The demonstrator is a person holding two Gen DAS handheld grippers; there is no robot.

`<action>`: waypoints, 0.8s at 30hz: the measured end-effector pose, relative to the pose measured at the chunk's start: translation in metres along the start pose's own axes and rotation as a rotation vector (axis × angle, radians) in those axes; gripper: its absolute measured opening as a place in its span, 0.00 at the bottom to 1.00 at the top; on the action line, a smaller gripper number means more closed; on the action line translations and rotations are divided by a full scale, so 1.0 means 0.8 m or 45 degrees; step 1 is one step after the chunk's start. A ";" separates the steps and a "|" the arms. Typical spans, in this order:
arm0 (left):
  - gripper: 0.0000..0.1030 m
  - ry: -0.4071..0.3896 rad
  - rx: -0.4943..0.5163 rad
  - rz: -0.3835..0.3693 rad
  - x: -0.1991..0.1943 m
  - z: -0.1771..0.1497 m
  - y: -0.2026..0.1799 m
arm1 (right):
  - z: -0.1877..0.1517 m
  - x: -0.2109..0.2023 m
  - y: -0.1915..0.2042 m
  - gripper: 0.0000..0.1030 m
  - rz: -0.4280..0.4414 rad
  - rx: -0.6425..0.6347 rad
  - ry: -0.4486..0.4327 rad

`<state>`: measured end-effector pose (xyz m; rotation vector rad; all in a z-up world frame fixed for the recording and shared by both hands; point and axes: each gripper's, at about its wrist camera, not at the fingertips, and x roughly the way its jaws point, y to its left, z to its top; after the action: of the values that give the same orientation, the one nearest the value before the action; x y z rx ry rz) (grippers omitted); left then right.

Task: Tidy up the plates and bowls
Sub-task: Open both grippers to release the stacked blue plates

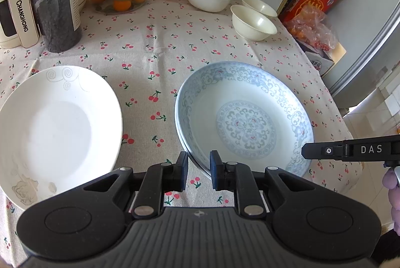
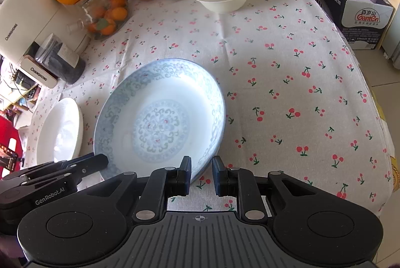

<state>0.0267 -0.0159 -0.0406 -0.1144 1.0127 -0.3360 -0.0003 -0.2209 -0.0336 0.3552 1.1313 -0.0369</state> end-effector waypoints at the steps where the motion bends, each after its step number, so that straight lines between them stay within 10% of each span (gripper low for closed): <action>1: 0.16 0.000 0.000 0.001 0.000 0.000 0.000 | 0.000 0.000 0.001 0.19 -0.003 -0.006 -0.001; 18: 0.26 -0.008 -0.009 -0.012 -0.005 0.000 0.002 | 0.009 -0.009 -0.004 0.34 -0.058 -0.064 -0.075; 24: 0.14 -0.029 0.028 -0.008 -0.008 0.000 -0.001 | 0.007 -0.002 -0.002 0.07 -0.076 -0.096 -0.089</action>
<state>0.0229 -0.0148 -0.0350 -0.1013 0.9858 -0.3503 0.0038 -0.2239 -0.0306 0.2512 1.0705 -0.0586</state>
